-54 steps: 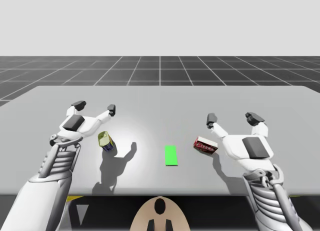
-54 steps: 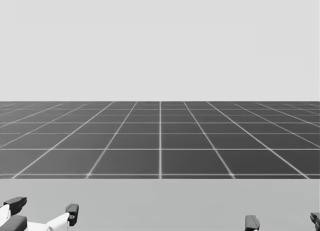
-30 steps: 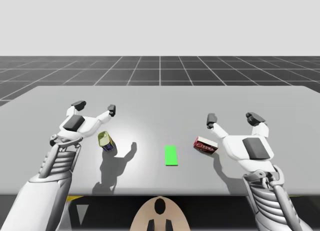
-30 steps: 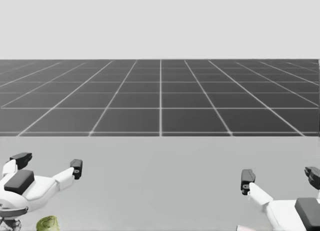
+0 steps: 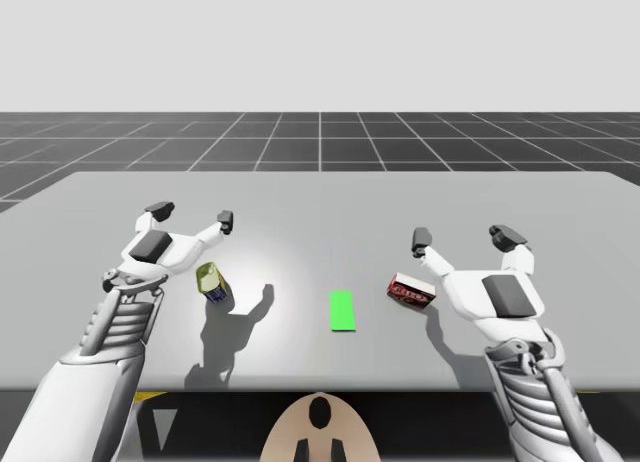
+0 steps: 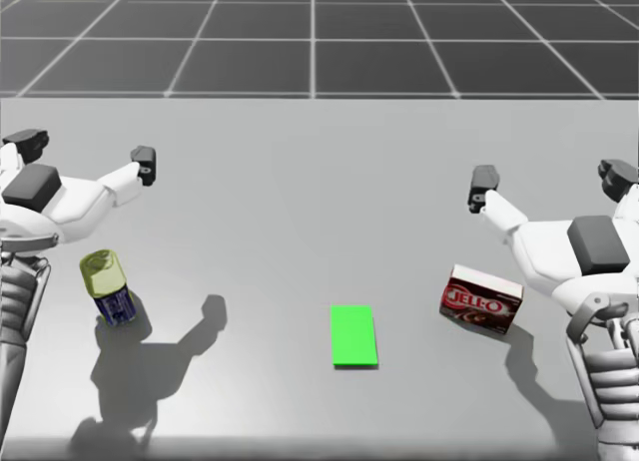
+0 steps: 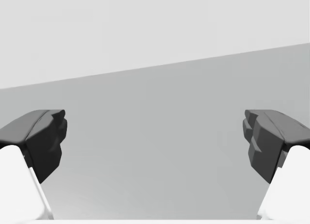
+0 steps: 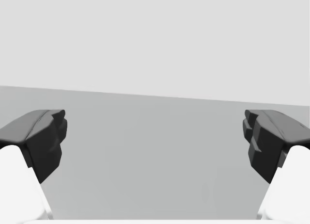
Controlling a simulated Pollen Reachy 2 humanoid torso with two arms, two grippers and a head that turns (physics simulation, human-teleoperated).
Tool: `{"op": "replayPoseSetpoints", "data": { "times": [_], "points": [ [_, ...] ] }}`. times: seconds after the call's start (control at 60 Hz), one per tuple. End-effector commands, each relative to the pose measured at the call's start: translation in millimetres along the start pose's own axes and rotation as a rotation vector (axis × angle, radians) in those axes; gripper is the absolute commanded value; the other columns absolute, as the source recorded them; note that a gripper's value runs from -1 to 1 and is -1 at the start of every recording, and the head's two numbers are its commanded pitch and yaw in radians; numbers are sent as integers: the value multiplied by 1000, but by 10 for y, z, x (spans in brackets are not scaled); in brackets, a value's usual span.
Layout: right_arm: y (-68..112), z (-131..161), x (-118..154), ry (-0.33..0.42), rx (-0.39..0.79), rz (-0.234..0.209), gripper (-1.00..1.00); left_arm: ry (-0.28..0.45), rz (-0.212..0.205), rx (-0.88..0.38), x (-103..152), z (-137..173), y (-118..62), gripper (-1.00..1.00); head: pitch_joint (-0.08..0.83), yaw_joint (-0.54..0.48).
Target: Look at the card. If it is red, pick the object on the left. If it is green, pick the object on the right.
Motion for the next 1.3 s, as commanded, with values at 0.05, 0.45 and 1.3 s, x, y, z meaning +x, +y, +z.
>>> {"op": "replayPoseSetpoints", "data": {
  "times": [0.05,0.45,1.3],
  "points": [
    [22,0,-22,5,1,-5,-1000,-1,-4,0,8,4,-7,-1000,649,-32],
    [24,-2,-26,7,6,-2,-1000,-10,-4,-2,34,26,-11,-1000,785,-76],
    [25,1,-35,11,15,7,-1000,-16,7,-3,49,45,-37,-1000,745,-334]
  ]
}}
